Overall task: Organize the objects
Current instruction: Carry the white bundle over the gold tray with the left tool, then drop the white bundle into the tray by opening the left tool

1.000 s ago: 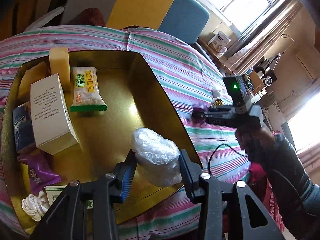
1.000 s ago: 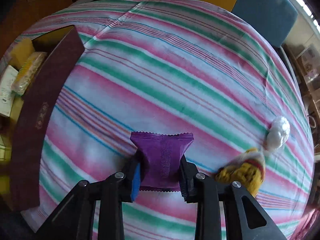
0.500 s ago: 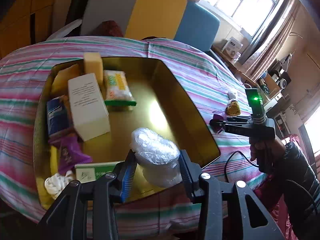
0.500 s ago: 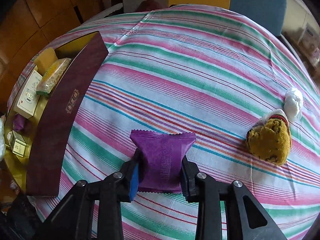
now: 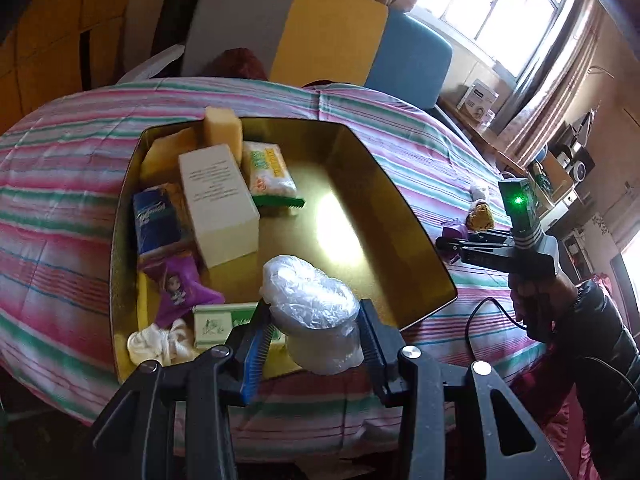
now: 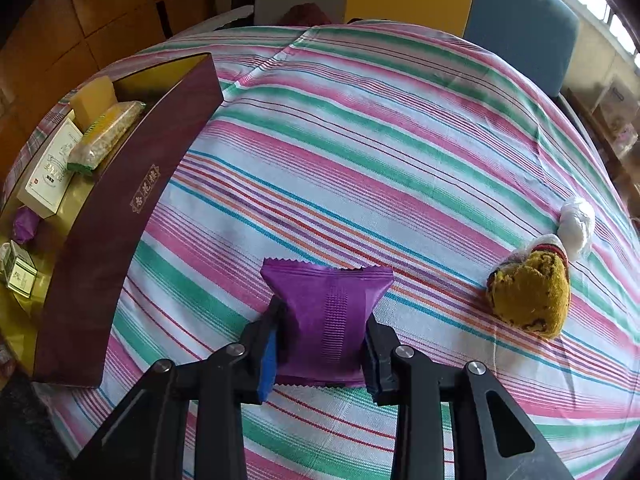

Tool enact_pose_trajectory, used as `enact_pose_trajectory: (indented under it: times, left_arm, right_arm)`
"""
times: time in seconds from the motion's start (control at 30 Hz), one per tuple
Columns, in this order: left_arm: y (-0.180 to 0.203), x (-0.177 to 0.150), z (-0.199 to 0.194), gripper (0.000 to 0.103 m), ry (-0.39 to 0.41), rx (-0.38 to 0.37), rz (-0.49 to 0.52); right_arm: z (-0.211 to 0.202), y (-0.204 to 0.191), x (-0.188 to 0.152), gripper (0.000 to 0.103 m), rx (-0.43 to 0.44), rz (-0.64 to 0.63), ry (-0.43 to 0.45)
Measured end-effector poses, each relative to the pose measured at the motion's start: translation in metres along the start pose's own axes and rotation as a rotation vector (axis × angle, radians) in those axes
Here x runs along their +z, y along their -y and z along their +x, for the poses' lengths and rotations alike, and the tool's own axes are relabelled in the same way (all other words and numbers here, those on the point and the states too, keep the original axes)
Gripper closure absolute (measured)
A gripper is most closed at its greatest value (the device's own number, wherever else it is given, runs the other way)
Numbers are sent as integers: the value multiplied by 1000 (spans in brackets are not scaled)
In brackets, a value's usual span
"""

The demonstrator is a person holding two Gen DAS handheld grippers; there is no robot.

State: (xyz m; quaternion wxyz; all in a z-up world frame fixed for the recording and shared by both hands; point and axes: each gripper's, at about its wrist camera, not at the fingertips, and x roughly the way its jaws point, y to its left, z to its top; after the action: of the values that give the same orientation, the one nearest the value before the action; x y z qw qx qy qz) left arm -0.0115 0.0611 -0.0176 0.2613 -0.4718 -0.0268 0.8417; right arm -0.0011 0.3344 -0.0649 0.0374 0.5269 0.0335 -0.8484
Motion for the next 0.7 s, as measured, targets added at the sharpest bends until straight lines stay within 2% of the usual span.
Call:
enact_pose_trajectory:
  times: [0.37,0.53,0.6,0.7]
  left_arm:
    - [27,54,31,61,8,7,112]
    - [29,93,71,60,-13,24,119]
    - [24,108,95,60,-48,17,95]
    - [18,128,124,60,-82,47,80]
  right_arm:
    - [1,-6,-1,68,-21,-16,5]
    - [0,-8,-1,68,-23,-24,5]
    - [1,-8,0,68,-23,-28,5]
    - [1,-9,0,68,-25,-33,6]
